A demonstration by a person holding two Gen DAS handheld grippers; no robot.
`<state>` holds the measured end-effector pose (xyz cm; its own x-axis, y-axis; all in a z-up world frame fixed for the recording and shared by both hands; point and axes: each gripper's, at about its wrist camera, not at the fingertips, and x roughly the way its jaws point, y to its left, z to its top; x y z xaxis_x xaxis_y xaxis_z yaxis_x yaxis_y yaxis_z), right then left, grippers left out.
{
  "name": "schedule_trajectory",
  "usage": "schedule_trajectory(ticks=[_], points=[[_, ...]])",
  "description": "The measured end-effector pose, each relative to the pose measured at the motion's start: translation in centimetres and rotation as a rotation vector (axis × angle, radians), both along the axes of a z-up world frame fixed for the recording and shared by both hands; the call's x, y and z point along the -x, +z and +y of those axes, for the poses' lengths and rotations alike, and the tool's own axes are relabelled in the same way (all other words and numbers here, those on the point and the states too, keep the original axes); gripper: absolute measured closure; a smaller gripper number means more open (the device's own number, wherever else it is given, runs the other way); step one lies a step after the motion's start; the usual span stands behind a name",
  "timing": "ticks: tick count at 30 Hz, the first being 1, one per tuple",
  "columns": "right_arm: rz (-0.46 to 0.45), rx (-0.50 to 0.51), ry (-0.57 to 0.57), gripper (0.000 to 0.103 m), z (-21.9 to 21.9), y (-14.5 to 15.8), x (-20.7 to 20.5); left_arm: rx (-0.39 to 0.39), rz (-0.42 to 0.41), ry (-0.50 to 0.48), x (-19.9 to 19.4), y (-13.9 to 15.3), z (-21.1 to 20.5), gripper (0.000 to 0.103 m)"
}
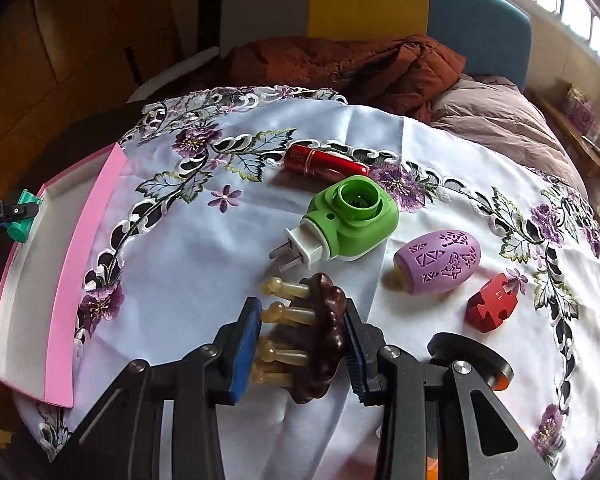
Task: Organize rigid objects
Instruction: 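Carry the green holder into the tray and open the left gripper while the right gripper grasps the brown roller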
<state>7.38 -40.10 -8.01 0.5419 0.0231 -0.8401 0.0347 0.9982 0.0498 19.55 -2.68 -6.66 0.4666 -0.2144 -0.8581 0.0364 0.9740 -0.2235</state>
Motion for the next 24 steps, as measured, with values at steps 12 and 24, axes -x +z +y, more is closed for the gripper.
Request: schedule_trajectory(ticks=[12, 24], points=[[-0.001, -0.002, -0.003, 0.063, -0.1, -0.1, 0.0, -0.071, -0.021, 0.015, -0.2, -0.5, 0.5, 0.059], [-0.01, 0.025, 0.002, 0.063, 0.3, -0.2, -0.1, -0.099, -0.08, 0.024, 7.4, 1.8, 0.6, 0.059]])
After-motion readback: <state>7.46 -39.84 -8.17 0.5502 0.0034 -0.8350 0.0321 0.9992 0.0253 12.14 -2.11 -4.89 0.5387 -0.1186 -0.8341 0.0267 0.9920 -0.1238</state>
